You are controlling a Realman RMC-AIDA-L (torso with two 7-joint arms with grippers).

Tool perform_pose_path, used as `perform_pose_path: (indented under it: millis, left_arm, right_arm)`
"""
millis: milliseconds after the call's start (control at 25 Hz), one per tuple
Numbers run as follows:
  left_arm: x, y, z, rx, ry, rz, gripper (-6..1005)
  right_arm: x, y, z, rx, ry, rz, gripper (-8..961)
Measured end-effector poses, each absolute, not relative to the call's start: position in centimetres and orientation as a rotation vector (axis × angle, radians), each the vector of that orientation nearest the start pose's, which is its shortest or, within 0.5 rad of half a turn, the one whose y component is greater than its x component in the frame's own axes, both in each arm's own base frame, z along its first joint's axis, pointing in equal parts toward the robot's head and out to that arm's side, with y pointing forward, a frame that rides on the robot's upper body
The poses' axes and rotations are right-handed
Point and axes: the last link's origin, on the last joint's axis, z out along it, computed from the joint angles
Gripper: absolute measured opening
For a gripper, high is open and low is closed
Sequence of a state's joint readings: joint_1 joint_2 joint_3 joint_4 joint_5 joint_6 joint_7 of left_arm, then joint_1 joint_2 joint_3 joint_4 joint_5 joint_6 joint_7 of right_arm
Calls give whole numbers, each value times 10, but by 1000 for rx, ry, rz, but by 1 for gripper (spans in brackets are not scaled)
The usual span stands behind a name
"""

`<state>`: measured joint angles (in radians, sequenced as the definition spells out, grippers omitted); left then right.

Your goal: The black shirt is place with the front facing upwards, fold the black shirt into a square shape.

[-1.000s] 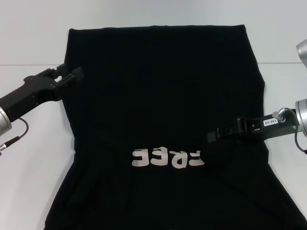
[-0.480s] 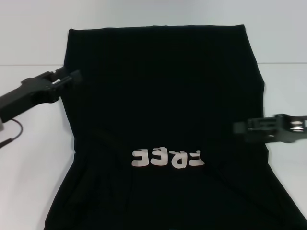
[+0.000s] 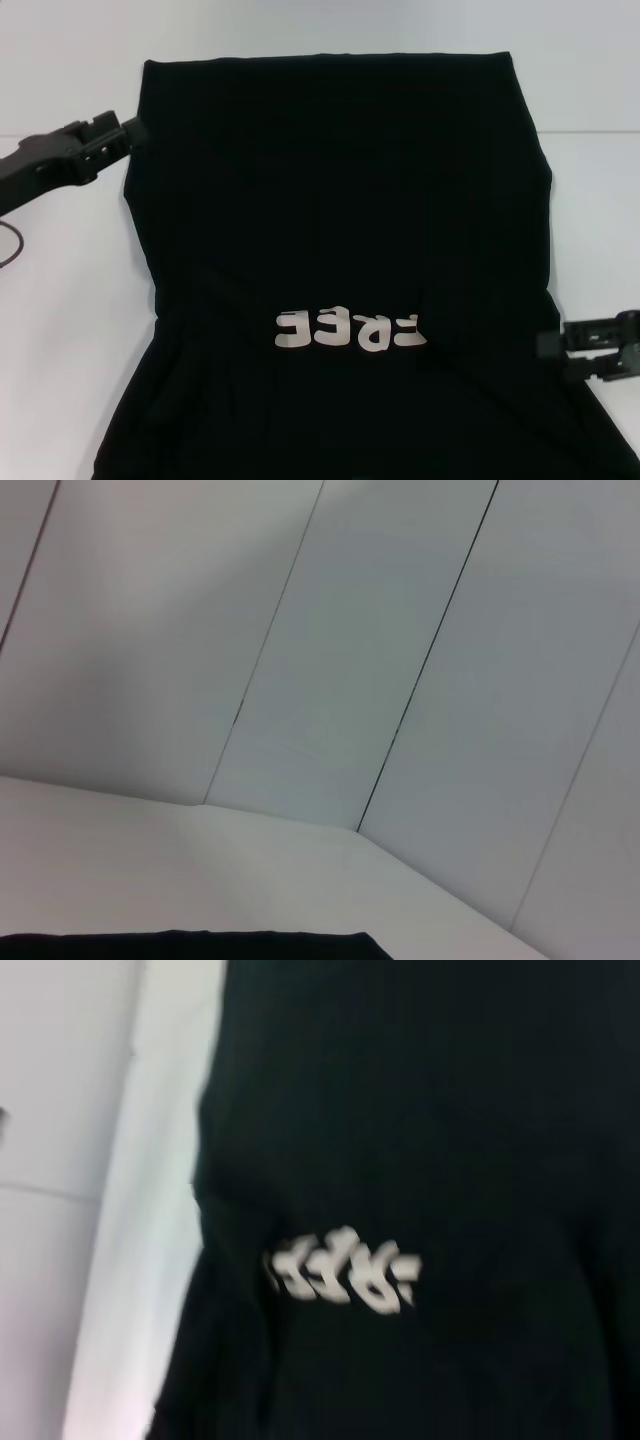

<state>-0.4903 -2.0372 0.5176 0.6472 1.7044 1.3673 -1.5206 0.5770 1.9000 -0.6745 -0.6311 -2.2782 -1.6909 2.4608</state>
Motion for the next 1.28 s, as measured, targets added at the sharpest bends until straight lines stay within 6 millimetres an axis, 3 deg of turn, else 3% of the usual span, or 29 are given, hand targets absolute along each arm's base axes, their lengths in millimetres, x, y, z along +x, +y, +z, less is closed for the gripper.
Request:
perform_pose_path:
  millis: [400,840,1280]
  left_arm:
    - [-291,367,75,-2117,-855,-984,530]
    - [-293,364,73,-2109,-865,-984,530]
    - [-293,364,72,-2111,-855,-979,529]
  right_arm:
    - [298,330,32,-2277,2090,189,916]
    - [305,337,33,-2234,2045,138,915]
    - [285,343,11,-2327,1993,161,914]
